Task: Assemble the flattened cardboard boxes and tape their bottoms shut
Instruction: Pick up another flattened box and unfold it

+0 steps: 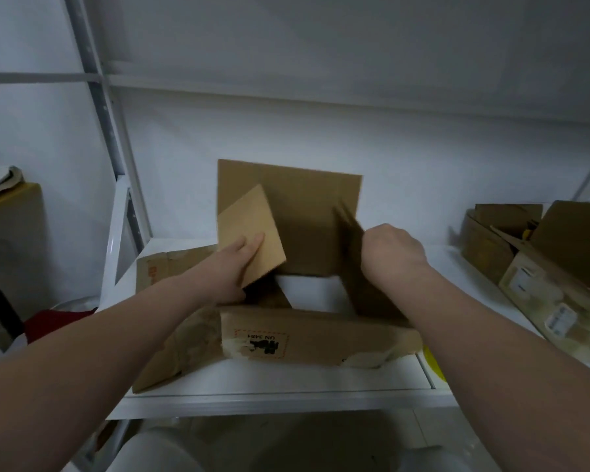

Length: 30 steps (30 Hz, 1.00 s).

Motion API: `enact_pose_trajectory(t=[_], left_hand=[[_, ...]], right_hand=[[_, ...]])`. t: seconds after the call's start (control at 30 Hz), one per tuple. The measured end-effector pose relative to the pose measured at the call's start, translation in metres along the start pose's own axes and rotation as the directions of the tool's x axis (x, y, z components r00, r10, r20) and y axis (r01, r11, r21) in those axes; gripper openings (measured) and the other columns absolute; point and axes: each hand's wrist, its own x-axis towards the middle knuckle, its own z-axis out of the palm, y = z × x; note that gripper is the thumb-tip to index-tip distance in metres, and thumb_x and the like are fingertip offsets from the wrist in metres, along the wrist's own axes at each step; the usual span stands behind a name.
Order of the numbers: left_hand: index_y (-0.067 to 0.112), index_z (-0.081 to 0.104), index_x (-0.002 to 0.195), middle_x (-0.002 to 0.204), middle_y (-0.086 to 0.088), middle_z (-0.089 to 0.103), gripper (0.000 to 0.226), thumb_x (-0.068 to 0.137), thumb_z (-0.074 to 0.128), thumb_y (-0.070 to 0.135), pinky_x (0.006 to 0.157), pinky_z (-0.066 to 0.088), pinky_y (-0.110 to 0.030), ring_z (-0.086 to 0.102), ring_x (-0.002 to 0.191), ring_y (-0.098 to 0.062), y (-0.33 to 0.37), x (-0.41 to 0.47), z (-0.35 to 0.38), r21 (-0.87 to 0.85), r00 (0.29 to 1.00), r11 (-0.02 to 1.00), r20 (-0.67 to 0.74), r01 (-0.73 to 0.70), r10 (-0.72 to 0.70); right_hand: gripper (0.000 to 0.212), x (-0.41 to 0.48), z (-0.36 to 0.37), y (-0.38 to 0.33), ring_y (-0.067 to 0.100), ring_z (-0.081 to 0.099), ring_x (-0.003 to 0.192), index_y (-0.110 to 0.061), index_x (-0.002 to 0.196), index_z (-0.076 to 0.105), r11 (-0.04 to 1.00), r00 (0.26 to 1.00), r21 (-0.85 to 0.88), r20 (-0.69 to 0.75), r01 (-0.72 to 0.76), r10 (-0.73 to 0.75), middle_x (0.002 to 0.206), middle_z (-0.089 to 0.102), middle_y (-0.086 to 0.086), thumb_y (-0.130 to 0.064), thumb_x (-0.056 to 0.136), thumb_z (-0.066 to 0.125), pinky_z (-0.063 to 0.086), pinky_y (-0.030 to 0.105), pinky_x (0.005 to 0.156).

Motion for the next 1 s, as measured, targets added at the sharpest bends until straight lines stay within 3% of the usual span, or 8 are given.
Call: enact_pose_trajectory(t=[0.17, 0.37, 0.47, 0.57, 0.67, 0.83, 0.9, 1.0], left_hand=[[0.044, -0.015, 0.145, 0.161, -0.003, 0.006, 0.108, 0.084, 0.068, 0.01, 0.118, 0.017, -0.031, 0.018, 0.145, -0.021, -0.001, -0.007, -0.013, -0.004, 0.985, 0.986, 0.013, -0.169, 0.17], [0.038, -0.008, 0.15, 0.161, -0.002, 0.008, 0.1, 0.087, 0.067, 0.016, 0.118, 0.011, -0.03, 0.013, 0.146, -0.019, -0.006, -0.003, -0.007, -0.023, 0.972, 0.989, 0.183, -0.144, 0.145], [0.044, -0.004, 0.148, 0.161, 0.004, 0.0, 0.099, 0.083, 0.07, 0.038, 0.12, 0.009, -0.035, 0.007, 0.147, -0.017, -0.017, -0.002, -0.007, -0.19, 0.947, 0.979, 0.296, -0.072, 0.127], [0.043, 0.028, 0.146, 0.16, 0.013, 0.004, 0.101, 0.058, 0.054, 0.086, 0.12, 0.003, -0.038, 0.006, 0.146, -0.014, -0.013, -0.004, -0.012, -0.364, 0.885, 0.926, 0.459, 0.106, 0.079], [0.034, 0.025, 0.149, 0.16, 0.008, 0.008, 0.083, 0.079, 0.036, 0.077, 0.119, 0.0, -0.039, 0.004, 0.147, -0.016, -0.008, 0.001, -0.007, -0.322, 0.881, 0.925, 0.472, 0.201, -0.027], [0.031, 0.023, 0.15, 0.16, 0.002, 0.015, 0.079, 0.083, 0.032, 0.072, 0.117, 0.004, -0.037, 0.01, 0.147, -0.018, -0.003, 0.002, -0.007, -0.269, 0.884, 0.936, 0.459, 0.228, -0.084], [0.027, 0.033, 0.147, 0.156, 0.003, 0.026, 0.085, 0.078, 0.036, 0.077, 0.116, 0.012, -0.033, 0.022, 0.144, -0.017, 0.003, -0.003, -0.019, -0.376, 0.869, 0.892, 0.494, 0.252, -0.038], [0.029, 0.041, 0.142, 0.15, 0.009, 0.038, 0.117, 0.045, 0.053, 0.094, 0.113, 0.023, -0.027, 0.035, 0.137, -0.01, 0.012, -0.009, -0.041, -0.435, 0.791, 0.88, 0.598, 0.189, 0.126]], right_hand=[[0.016, 0.008, 0.003, 0.012, 0.022, 0.054, 0.078, -0.006, 0.101, 0.063, 0.986, 0.991, 0.104, -0.025, -0.129, 0.133, 0.08, 0.049, 0.007, -0.004, 0.091, 0.052, 0.048, 0.029, 0.068], [0.01, 0.012, 0.024, 0.007, 0.02, 0.05, 0.068, -0.009, 0.082, 0.055, 0.976, 0.998, 0.207, -0.022, -0.061, 0.067, 0.074, 0.047, 0.004, -0.016, 0.089, 0.056, 0.039, 0.029, 0.056], [0.024, 0.015, 0.038, 0.001, 0.02, 0.055, 0.077, -0.011, 0.09, 0.064, 0.966, 0.984, 0.259, 0.176, -0.022, -0.024, 0.085, 0.058, 0.005, -0.034, 0.091, 0.058, 0.039, 0.026, 0.056], [0.048, 0.013, 0.04, -0.001, 0.026, 0.056, 0.106, -0.012, 0.121, 0.062, 0.953, 0.897, 0.302, 0.424, -0.012, -0.123, 0.12, 0.059, 0.01, -0.049, 0.094, 0.048, 0.05, 0.034, 0.086], [0.061, 0.006, 0.034, 0.002, 0.028, 0.042, 0.13, -0.018, 0.143, 0.041, 0.959, 0.801, 0.283, 0.579, -0.023, -0.152, 0.146, 0.041, 0.007, -0.055, 0.096, 0.038, 0.038, 0.037, 0.1], [0.072, 0.002, 0.038, 0.0, 0.03, 0.03, 0.139, -0.022, 0.147, 0.033, 0.973, 0.656, 0.226, 0.742, -0.052, -0.138, 0.153, 0.031, 0.006, -0.065, 0.09, 0.04, 0.032, 0.042, 0.106], [0.082, 0.003, 0.038, -0.001, 0.031, 0.028, 0.14, -0.022, 0.148, 0.03, 0.965, 0.655, 0.249, 0.744, -0.083, -0.136, 0.154, 0.029, 0.006, -0.072, 0.085, 0.04, 0.031, 0.043, 0.107], [0.083, 0.007, 0.035, 0.002, 0.03, 0.03, 0.139, -0.021, 0.147, 0.034, 0.949, 0.695, 0.295, 0.706, -0.114, -0.136, 0.153, 0.031, 0.007, -0.074, 0.083, 0.04, 0.033, 0.044, 0.106]])
